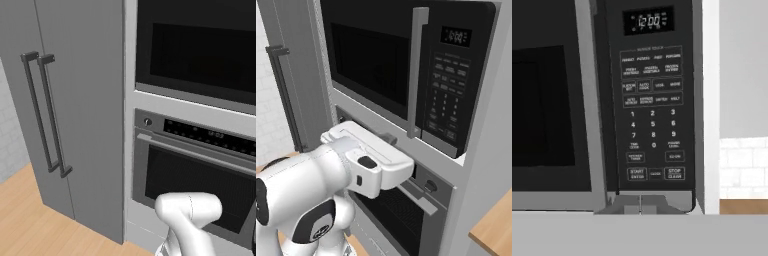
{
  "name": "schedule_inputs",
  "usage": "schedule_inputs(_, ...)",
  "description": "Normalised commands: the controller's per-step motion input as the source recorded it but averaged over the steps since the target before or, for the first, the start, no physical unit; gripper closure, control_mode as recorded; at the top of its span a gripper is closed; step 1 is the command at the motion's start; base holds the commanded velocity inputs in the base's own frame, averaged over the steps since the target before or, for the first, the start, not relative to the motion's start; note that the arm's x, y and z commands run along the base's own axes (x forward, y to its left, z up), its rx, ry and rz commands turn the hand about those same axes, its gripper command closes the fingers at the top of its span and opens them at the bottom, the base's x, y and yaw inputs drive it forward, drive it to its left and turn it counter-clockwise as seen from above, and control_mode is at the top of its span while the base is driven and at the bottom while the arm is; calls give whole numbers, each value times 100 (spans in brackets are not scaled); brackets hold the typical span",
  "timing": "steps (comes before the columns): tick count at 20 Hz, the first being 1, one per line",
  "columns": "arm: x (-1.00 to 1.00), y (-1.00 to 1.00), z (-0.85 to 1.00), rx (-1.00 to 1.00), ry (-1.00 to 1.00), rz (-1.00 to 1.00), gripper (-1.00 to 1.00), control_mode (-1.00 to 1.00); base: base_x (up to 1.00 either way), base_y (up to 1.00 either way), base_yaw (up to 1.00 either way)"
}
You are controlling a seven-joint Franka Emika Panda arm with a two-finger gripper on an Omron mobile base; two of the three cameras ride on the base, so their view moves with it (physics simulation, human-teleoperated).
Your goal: Pick the lime from the sink and place it in the bowl. Then pick the bowl and place it in the microwave. Then close the microwave door and press the start button.
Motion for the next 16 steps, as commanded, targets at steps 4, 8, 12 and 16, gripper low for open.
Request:
schedule_inputs(4, 6, 0, -6, -1, 9, 4, 100, -100, 0, 0, 0)
schedule_inputs(8, 23, -7, -13, 0, 0, 0, 100, -100, 0, 0, 0)
schedule_inputs(12, 14, -31, -8, 0, 0, 1, 100, -100, 0, 0, 0)
schedule_inputs(16, 9, -23, -2, 0, 0, 0, 100, -100, 0, 0, 0)
